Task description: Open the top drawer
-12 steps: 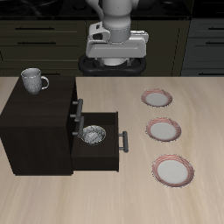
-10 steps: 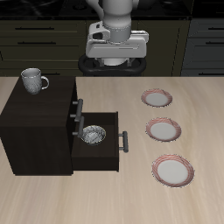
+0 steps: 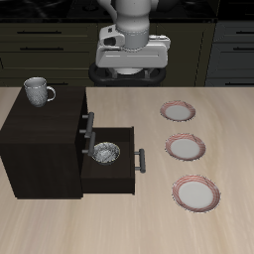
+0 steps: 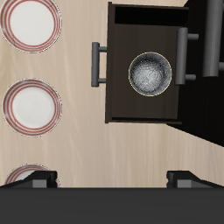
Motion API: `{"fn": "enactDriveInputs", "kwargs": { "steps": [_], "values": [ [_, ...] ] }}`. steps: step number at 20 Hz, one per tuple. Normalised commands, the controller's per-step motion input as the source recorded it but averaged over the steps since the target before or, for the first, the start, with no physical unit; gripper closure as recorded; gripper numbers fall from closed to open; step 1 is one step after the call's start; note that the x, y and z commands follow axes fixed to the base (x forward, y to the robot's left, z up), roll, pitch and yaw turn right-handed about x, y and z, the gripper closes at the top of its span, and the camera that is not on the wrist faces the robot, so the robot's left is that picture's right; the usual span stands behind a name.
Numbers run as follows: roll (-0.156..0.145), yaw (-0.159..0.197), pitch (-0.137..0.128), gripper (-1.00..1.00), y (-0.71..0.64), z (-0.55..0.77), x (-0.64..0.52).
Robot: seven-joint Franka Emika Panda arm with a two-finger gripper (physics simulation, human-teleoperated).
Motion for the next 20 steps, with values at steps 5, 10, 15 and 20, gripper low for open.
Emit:
{"fn": "enactDriveInputs", "kwargs": {
  "steps": [5, 10, 15, 20],
  "values": [
    [0.003, 0.014, -0.029, -1.00, 0.13, 0.15, 0.24],
    [0.005, 0.035, -0.014, -1.00, 0.15, 0.08, 0.35],
    [-0.039, -0.008, -0.002, -1.00, -0.02, -0.01, 0.38],
    [-0.047, 0.008, -0.011, -1.00, -0.04, -0.08, 0.36]
  ]
}}
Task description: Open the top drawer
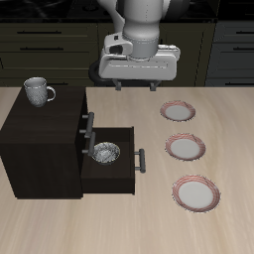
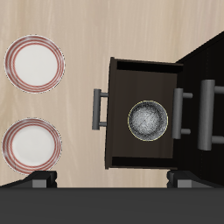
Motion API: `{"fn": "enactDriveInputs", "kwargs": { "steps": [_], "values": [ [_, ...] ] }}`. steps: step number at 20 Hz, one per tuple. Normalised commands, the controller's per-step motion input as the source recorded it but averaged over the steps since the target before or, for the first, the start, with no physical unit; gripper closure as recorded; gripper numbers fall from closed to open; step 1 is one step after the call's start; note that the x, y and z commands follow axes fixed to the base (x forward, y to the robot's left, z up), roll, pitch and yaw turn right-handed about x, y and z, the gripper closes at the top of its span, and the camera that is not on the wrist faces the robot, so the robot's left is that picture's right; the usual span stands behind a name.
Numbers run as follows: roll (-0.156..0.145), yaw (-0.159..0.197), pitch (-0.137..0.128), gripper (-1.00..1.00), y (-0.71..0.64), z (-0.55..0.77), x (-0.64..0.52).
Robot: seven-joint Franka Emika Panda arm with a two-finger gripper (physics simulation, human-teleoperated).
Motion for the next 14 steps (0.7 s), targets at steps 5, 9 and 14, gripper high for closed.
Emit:
{"fn": "enactDriveInputs", "kwargs": {
  "steps": [5, 9, 14],
  "values": [
    [-0.073, 0.011, 0.045, -1.00, 0.07, -0.21, 0.36],
    [-0.051, 0.036, 0.011, -1.00, 0.12, -0.08, 0.20],
    [-0.157, 0.056, 0.002, -1.00, -0.08, -0.06, 0.16]
  ]
}}
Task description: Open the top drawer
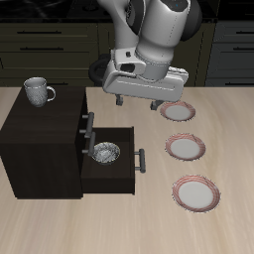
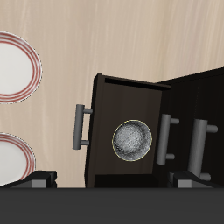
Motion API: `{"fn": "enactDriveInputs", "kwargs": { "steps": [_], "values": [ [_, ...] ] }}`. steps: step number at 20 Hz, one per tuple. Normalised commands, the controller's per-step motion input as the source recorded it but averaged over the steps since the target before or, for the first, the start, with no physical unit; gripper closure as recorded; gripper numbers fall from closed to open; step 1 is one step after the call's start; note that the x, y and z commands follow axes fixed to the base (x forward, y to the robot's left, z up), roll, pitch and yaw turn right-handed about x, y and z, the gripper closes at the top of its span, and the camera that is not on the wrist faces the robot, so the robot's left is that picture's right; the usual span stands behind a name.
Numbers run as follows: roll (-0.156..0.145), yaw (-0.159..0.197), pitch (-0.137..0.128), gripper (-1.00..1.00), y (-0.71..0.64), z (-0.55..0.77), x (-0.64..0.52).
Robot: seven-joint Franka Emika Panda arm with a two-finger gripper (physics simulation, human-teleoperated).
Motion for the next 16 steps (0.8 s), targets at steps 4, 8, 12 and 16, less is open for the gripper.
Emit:
{"fn": "enactDriveInputs", "kwargs": {
  "steps": [4, 8, 12, 16],
  "values": [
    [-0.203, 0.067, -0.003, -1.00, -0.08, -0.03, 0.16],
    [-0.334, 0.074, -0.046, -1.00, -0.26, -0.05, 0.16],
    [-0.134, 0.039, 0.105, -1.00, -0.09, -0.22, 0.06],
    [-0.162, 0.034, 0.097, -1.00, -0.08, -0.24, 0.05]
  ]
}}
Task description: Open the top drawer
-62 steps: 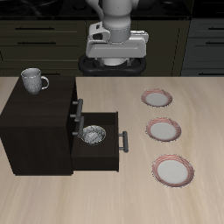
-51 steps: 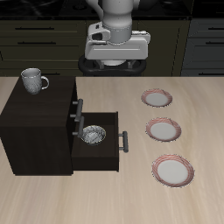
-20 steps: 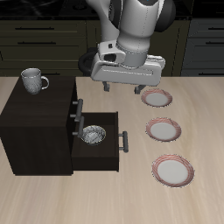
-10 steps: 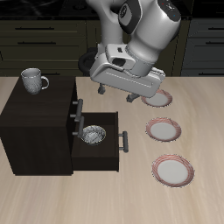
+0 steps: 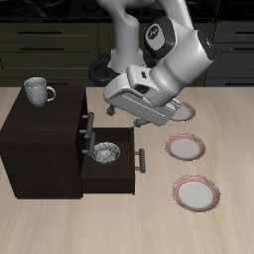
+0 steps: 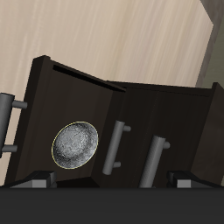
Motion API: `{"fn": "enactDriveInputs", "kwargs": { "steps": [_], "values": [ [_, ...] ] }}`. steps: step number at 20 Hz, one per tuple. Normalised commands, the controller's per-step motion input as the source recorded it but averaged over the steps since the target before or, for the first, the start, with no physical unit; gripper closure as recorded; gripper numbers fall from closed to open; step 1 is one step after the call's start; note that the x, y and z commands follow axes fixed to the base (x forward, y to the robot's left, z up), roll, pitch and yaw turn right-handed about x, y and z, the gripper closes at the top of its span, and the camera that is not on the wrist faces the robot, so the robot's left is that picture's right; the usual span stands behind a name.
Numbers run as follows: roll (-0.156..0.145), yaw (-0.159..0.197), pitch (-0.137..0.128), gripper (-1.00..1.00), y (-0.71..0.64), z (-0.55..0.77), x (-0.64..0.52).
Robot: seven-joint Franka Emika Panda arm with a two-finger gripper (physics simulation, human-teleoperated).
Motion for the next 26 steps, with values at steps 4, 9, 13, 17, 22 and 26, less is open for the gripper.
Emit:
{"fn": "enactDriveInputs", "kwargs": {
  "steps": [4, 9, 13, 17, 22, 26],
  "values": [
    [-0.130, 0.007, 0.029, -1.00, -0.09, -0.07, -0.01],
    [-0.125, -0.024, 0.020, -1.00, -0.40, 0.04, 0.01],
    [-0.015, -0.038, 0.038, -1.00, -0.19, -0.15, 0.03],
    [-0.028, -0.018, 0.032, -1.00, -0.17, -0.20, 0.04],
    [-0.052, -0.035, 0.054, -1.00, -0.21, -0.29, 0.01],
    [-0.161, -0.099, 0.139, -1.00, -0.67, -0.43, -0.01]
  ]
}}
